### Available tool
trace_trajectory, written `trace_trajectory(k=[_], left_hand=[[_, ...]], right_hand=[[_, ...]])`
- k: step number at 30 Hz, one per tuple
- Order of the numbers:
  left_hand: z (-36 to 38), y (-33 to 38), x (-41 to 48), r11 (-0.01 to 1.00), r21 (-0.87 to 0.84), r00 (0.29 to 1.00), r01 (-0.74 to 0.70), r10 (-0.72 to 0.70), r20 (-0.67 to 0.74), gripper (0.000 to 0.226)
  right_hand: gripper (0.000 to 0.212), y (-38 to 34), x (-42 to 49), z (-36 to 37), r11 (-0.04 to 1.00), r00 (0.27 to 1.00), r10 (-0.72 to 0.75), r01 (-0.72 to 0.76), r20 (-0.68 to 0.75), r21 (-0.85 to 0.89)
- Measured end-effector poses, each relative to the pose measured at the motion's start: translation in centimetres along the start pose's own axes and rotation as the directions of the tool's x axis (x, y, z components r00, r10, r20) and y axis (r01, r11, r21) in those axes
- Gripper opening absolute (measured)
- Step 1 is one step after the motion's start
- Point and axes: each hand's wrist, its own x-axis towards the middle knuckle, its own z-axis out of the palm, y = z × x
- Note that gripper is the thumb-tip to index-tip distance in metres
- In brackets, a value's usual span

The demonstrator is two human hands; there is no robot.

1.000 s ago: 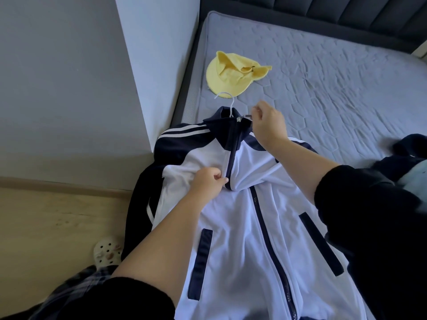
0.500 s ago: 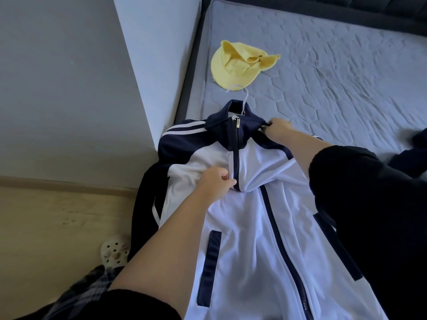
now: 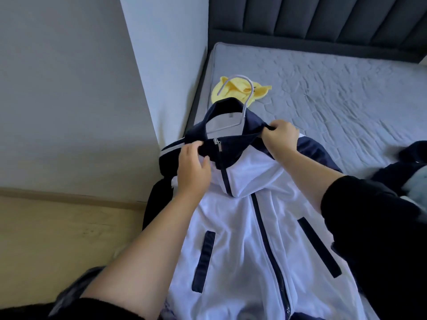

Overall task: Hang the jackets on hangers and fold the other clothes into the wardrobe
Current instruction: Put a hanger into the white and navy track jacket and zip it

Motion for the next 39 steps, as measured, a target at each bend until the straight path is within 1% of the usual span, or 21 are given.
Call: trace_trajectory(k=[2,3,5,7,8,10,12,14,17,19,22,26,28,31,33,34,35,36,37,38,39], left_hand=[[-2.4,0.8,0.7,0.981,0.133,0.975,-0.142,0.162,-0.154,0.035],[-3.6,1.2,1.1,0.958,0.219,0.959,-0.186,0.226,-0.174,0.040],[-6.1,2.3,2.0,0.915,0.320,0.950,-0.246,0.293,-0.106,0.051],[-9.0,3.9,2.6,0.908,0.327,0.955,-0.262,0.293,-0.051,0.049],[-10.6,4.8,2.9,0.905,0.339,0.954,-0.255,0.293,-0.064,0.040],[-14.1,6.9,3.4,0.872,0.433,0.946,-0.228,0.304,-0.112,0.012],[-18.0,9.1,3.8,0.859,0.479,0.949,-0.182,0.281,-0.142,0.036],[-22.4,11.1,4.2,0.846,0.510,0.947,-0.155,0.275,-0.168,0.046],[-29.2,14.2,4.8,0.799,0.579,0.920,-0.162,0.335,-0.205,0.042],[-33.5,16.1,4.8,0.779,0.598,0.897,-0.188,0.385,-0.219,0.040],[-39.6,18.0,4.3,0.751,0.630,0.858,-0.199,0.443,-0.258,0.037],[-47.5,19.1,3.0,0.759,0.638,0.817,-0.134,0.449,-0.361,0.041],[-50.9,19.2,2.2,0.777,0.624,0.781,-0.087,0.442,-0.441,0.044],[-55.5,18.7,0.7,0.804,0.594,0.714,-0.023,0.429,-0.554,0.042],[-58.5,17.9,-0.3,0.830,0.556,0.667,0.036,0.394,-0.632,0.035],[-59.4,17.5,-0.6,0.840,0.540,0.648,0.050,0.384,-0.658,0.034],[-60.2,17.0,-0.9,0.850,0.522,0.636,0.068,0.366,-0.679,0.033],[-61.0,16.4,-1.4,0.857,0.507,0.627,0.094,0.345,-0.698,0.033],[-61.6,15.9,-1.8,0.862,0.494,0.629,0.116,0.321,-0.708,0.032],[-62.0,15.4,-2.1,0.865,0.486,0.637,0.121,0.308,-0.707,0.030],[-62.3,14.9,-2.3,0.870,0.479,0.644,0.118,0.300,-0.704,0.028]], right_hand=[[0.023,-1.5,-0.9,-1.7,0.997,0.998,-0.018,0.022,-0.053,0.069],[0.024,-2.4,-1.3,-2.4,0.994,0.997,-0.018,0.026,-0.077,0.102],[0.025,-4.5,-1.9,-3.7,0.986,0.995,-0.017,0.033,-0.097,0.162],[0.025,-7.0,-2.4,-5.0,0.981,0.995,-0.021,0.039,-0.093,0.190],[0.026,-8.4,-2.6,-5.7,0.978,0.995,-0.027,0.046,-0.097,0.202],[0.027,-11.5,-3.2,-7.0,0.968,0.992,-0.061,0.085,-0.106,0.238],[0.025,-15.1,-3.9,-8.3,0.956,0.991,-0.085,0.110,-0.102,0.271],[0.026,-19.0,-4.4,-9.4,0.940,0.992,-0.092,0.116,-0.088,0.321],[0.031,-25.1,-5.0,-11.0,0.904,0.989,-0.133,0.145,-0.058,0.401],[0.034,-29.5,-5.8,-12.0,0.875,0.982,-0.188,0.179,-0.025,0.450],[0.035,-35.9,-7.4,-13.2,0.837,0.961,-0.276,0.253,-0.024,0.486],[0.034,-43.3,-9.5,-13.6,0.750,0.920,-0.388,0.351,-0.056,0.560],[0.037,-46.4,-10.7,-13.5,0.694,0.873,-0.483,0.431,-0.070,0.576],[0.031,-50.0,-12.1,-13.2,0.627,0.799,-0.581,0.561,-0.155,0.542],[0.020,-51.2,-12.1,-12.4,0.622,0.747,-0.618,0.656,-0.246,0.429],[0.015,-51.0,-11.4,-11.9,0.645,0.731,-0.627,0.681,-0.270,0.346],[0.015,-50.6,-10.9,-11.5,0.680,0.721,-0.642,0.693,-0.261,0.239],[0.022,-50.6,-10.6,-10.9,0.707,0.716,-0.663,0.695,-0.218,0.131],[0.030,-50.7,-10.6,-10.5,0.718,0.718,-0.678,0.693,-0.159,0.064],[0.038,-50.9,-11.0,-10.1,0.712,0.716,-0.686,0.697,-0.130,0.082],[0.042,-51.5,-11.7,-9.9,0.682,0.696,-0.708,0.718,-0.122,0.141]])
